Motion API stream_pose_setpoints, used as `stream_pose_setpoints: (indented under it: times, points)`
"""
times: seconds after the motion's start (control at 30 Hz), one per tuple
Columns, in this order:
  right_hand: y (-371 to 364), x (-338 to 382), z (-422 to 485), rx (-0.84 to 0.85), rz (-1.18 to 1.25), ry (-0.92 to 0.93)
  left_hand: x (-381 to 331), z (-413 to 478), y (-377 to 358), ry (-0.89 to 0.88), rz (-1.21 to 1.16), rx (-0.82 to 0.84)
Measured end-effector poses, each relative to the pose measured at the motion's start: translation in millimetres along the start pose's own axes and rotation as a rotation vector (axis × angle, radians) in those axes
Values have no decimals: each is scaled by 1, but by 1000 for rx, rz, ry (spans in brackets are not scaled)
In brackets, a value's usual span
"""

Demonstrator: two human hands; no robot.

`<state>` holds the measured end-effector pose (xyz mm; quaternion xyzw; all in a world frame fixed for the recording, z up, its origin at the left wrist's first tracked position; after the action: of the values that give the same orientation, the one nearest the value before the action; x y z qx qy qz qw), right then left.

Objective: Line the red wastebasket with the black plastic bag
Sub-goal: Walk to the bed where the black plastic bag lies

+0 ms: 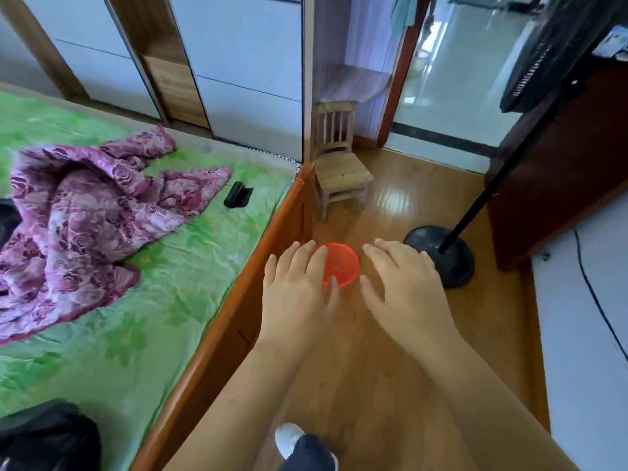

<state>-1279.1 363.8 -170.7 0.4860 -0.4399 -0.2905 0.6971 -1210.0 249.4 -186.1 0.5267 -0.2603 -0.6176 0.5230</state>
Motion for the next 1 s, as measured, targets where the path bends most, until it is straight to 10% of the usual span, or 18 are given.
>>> stream_pose_setpoints:
  times: [1.0]
  points:
    - [-172,309,59,558,145,1230,206,-107,72,1096,467,-382]
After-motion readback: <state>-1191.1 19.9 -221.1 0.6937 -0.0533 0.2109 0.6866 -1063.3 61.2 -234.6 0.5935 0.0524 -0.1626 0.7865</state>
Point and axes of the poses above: each hand's wrist, its own z-axis towards the middle knuckle, its own y-axis out of the back of the hand, x = y × z, the point moved 5 cm from there along z, towards the middle knuckle, and after that the axes turned 14 degrees about -y, right-handed, at the moved point
